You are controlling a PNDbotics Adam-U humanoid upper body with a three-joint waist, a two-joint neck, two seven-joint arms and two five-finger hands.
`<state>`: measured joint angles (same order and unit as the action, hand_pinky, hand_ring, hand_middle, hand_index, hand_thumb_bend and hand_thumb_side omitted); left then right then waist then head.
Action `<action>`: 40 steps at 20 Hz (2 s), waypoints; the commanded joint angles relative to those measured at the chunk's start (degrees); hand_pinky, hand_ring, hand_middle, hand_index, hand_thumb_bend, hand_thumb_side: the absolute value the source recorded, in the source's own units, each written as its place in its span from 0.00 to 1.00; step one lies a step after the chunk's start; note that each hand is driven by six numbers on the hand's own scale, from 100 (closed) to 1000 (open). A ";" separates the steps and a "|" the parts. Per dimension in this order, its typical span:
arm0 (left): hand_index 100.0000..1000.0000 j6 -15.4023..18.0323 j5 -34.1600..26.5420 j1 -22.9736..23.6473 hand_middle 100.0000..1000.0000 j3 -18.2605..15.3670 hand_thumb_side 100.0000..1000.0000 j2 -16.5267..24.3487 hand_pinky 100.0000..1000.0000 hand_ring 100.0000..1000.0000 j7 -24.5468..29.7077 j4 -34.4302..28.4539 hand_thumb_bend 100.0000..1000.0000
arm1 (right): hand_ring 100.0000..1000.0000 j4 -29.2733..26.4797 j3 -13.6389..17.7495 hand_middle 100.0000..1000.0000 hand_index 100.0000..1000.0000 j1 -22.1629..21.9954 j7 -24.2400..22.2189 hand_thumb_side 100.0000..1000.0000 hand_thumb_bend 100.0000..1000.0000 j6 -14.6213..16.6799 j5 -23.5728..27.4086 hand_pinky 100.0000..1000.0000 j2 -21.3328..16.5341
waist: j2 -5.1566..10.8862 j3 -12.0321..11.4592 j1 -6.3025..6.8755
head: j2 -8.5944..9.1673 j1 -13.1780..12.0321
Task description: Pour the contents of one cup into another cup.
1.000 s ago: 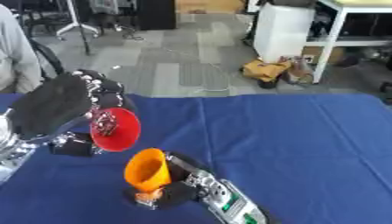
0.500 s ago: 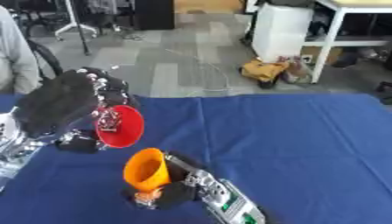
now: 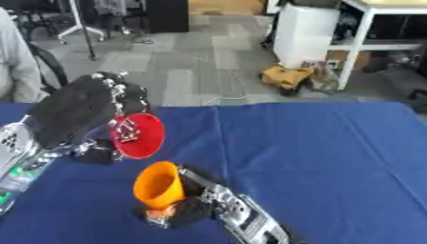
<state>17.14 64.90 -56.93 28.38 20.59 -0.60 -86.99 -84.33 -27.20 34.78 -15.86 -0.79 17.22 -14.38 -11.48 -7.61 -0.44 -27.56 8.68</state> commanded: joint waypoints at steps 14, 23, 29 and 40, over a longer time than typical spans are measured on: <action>0.60 3.35 6.28 -1.58 0.20 1.51 0.00 1.91 0.44 0.24 3.97 -3.48 0.51 | 0.37 -0.13 0.40 0.36 0.48 0.74 -0.23 0.00 0.23 0.28 -0.58 0.39 -0.56 | 1.36 -0.31 0.53 | -0.03 0.62; 0.60 4.71 10.61 -1.90 0.19 2.11 0.00 2.16 0.47 0.24 6.01 -5.68 0.52 | 0.37 0.09 0.41 0.36 0.48 0.63 -0.36 0.00 0.23 0.34 -0.71 0.39 -0.58 | 1.55 -0.26 0.55 | -0.26 0.78; 0.60 4.96 12.77 -2.02 0.19 2.28 0.00 2.21 0.48 0.24 6.33 -6.65 0.52 | 0.37 0.15 0.40 0.36 0.48 0.59 -0.42 0.00 0.23 0.35 -0.73 0.38 -0.56 | 1.59 -0.24 0.57 | -0.35 0.86; 0.59 6.11 15.32 -2.06 0.18 2.89 0.00 2.48 0.49 0.24 6.83 -7.59 0.52 | 0.37 0.37 0.42 0.36 0.48 0.46 -0.48 0.00 0.23 0.31 -0.61 0.38 -0.61 | 1.55 -0.36 0.61 | -0.41 0.86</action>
<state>23.01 79.97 -57.57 31.56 21.75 6.19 -93.74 -83.52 -27.24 34.65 -16.15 -0.58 16.70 -14.38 -10.98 -7.88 -0.03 -27.90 9.45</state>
